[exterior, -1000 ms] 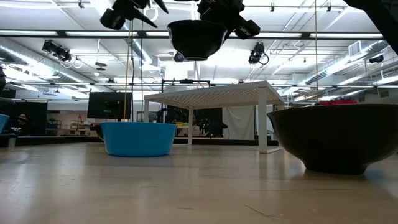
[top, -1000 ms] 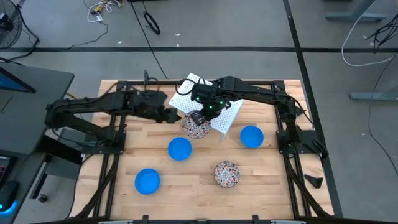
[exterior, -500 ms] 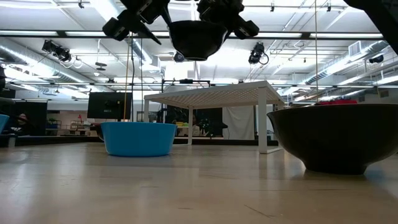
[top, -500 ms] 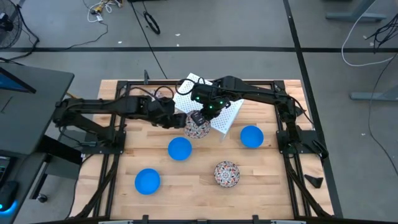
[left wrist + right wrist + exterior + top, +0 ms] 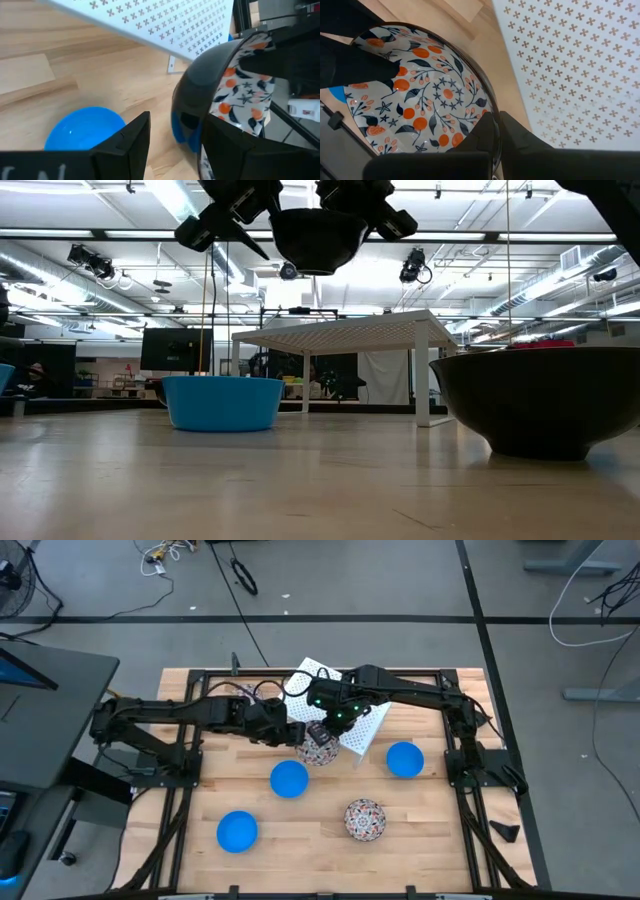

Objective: Pick & Place Mini bowls
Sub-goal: Put the bottom right white patterned bowl on the shelf

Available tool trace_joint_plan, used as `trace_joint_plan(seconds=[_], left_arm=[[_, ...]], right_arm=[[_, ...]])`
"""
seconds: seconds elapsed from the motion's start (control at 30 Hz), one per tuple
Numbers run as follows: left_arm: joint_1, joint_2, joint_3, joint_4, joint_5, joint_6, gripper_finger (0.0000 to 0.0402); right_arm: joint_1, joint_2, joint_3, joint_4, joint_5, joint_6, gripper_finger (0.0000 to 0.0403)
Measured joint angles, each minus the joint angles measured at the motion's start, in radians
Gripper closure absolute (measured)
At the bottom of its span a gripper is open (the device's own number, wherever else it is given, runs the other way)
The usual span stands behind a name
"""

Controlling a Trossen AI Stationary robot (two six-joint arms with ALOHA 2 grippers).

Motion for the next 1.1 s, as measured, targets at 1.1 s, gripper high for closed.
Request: trace_joint_plan(seconds=[1.1], left_arm=[[0.0,0.001,-0.003,0.036,0.02,0.049,0.0383]], right_arm=[[0.007,-0.003,0.002,0.025,-0.013,-0.05,0.0325]])
